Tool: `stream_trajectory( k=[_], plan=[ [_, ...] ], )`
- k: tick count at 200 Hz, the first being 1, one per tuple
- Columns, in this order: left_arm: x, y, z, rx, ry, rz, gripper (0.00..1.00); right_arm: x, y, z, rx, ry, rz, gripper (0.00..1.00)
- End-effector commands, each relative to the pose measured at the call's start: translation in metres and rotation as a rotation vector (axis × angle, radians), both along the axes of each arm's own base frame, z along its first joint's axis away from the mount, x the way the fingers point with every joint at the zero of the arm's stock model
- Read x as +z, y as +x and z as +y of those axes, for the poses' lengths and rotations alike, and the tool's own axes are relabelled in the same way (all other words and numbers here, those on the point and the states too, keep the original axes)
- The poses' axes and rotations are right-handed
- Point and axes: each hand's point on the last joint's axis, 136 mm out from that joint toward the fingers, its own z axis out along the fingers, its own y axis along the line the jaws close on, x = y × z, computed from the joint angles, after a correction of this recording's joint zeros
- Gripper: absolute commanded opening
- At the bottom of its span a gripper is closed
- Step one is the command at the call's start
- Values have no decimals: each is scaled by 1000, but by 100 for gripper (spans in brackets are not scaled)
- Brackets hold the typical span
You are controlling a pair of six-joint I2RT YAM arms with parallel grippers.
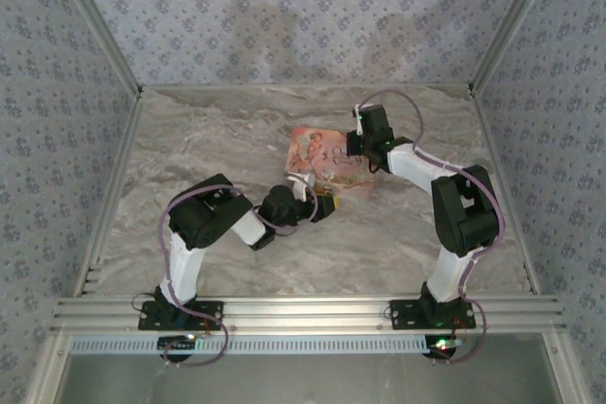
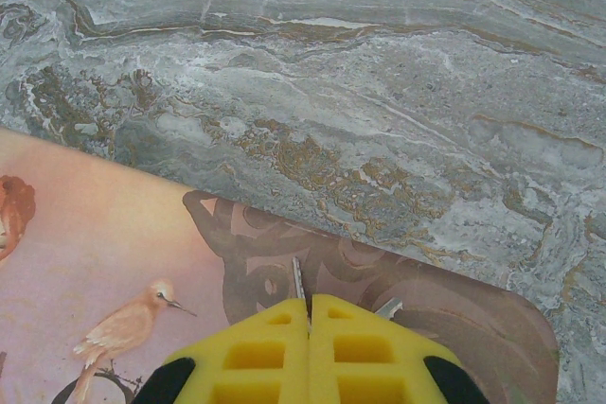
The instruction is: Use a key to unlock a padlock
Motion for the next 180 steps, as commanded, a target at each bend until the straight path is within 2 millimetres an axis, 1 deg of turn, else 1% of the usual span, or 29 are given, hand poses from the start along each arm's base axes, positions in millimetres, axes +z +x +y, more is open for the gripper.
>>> stream_trajectory(
  k=[1,17,30,52,66,96,106,117,127,143,180],
  plan=[
    [8,4,-2,-9,-9,19,35,-22,-19,-3,16,-32,85,0],
    [6,6,-2,-8,-3,30,33,-22,-19,-3,16,-32,84,0],
    [6,6,-3,-11,-4,35,27,-21,-19,-3,15,-31,82,0],
    [5,8,0,-5,-10,53,24,-19,-19,-4,17,-32,79,0],
    [5,9,1,-8,-12,63,17,-17,-19,-4,16,-30,75,0],
    [2,5,4,-22,-1,97,17,-13,-19,-5,17,-28,70,0],
    [1,3,5,-28,8,103,17,-9,-18,-5,16,-26,62,0],
    [0,1,7,-31,22,106,20,-3,-17,-6,14,-23,51,0],
    [-1,1,10,-20,31,107,30,3,-17,-7,14,-18,41,0],
    [0,1,11,-17,33,96,36,9,-16,-6,17,-12,32,0],
    [5,6,1,-34,8,86,41,12,-19,-4,20,-13,29,0]
  ],
)
